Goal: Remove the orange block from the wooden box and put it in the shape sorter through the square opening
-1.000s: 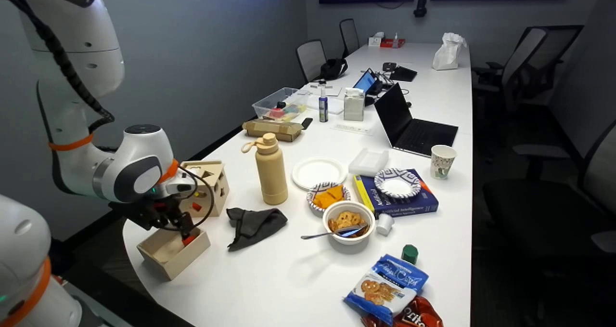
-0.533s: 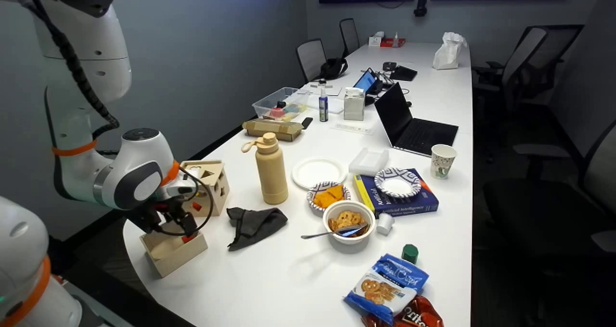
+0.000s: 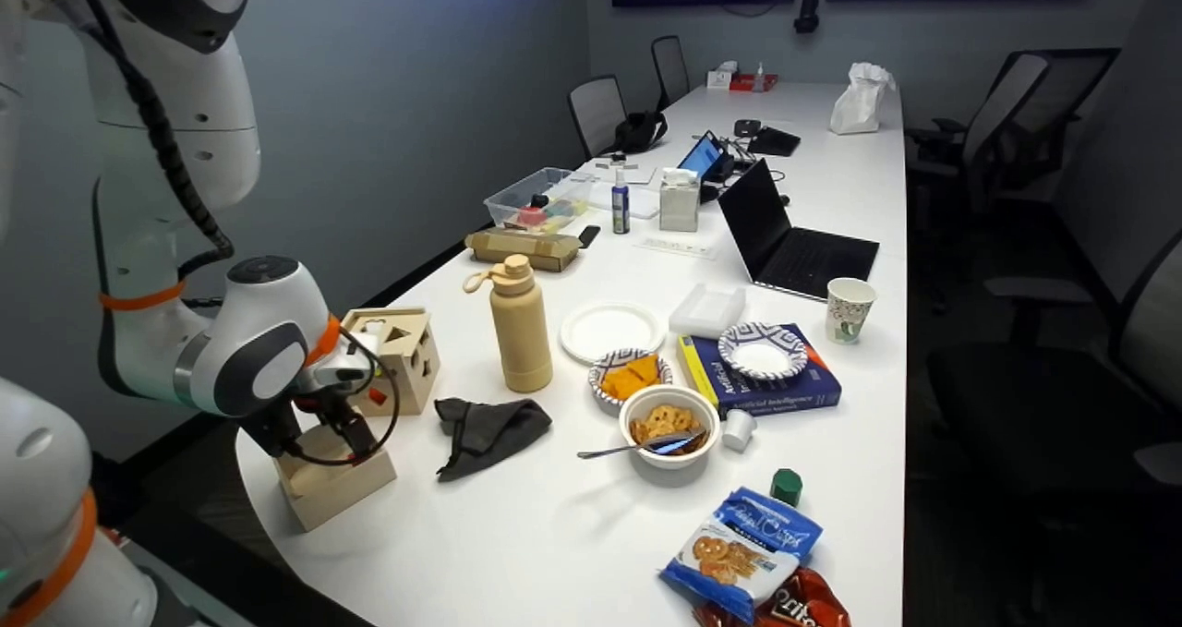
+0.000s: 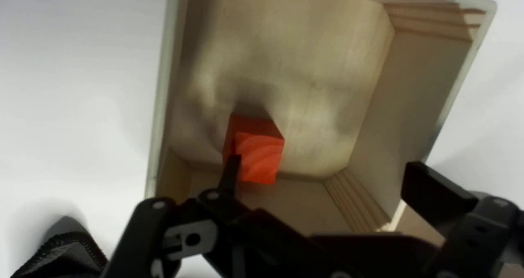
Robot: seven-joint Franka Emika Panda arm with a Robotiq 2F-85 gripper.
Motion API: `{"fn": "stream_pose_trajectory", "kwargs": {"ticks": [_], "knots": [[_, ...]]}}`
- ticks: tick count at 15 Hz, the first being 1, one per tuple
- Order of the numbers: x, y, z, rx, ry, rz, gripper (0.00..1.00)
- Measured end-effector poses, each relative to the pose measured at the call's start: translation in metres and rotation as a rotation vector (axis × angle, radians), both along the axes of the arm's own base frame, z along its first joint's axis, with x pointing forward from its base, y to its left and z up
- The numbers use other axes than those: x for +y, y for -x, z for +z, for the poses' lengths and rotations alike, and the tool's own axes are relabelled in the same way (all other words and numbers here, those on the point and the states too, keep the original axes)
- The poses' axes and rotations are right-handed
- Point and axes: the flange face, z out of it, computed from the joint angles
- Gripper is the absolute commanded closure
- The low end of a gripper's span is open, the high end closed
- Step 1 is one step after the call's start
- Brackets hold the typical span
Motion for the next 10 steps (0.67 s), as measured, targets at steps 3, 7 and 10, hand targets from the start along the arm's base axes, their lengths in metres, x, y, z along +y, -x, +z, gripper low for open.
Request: {"fn": "stream_pose_trajectory", "kwargs": {"ticks": [3,7,10], "knots": [[0.006,0.006,-0.002,-0.014,-0.013,-0.047,0.0],[0.02,0.019,0.0,-0.052,-0.028,-0.129,0.0],[0.031,0.034,0.006,-0.085,-0.02,-0.182,0.0]]}}
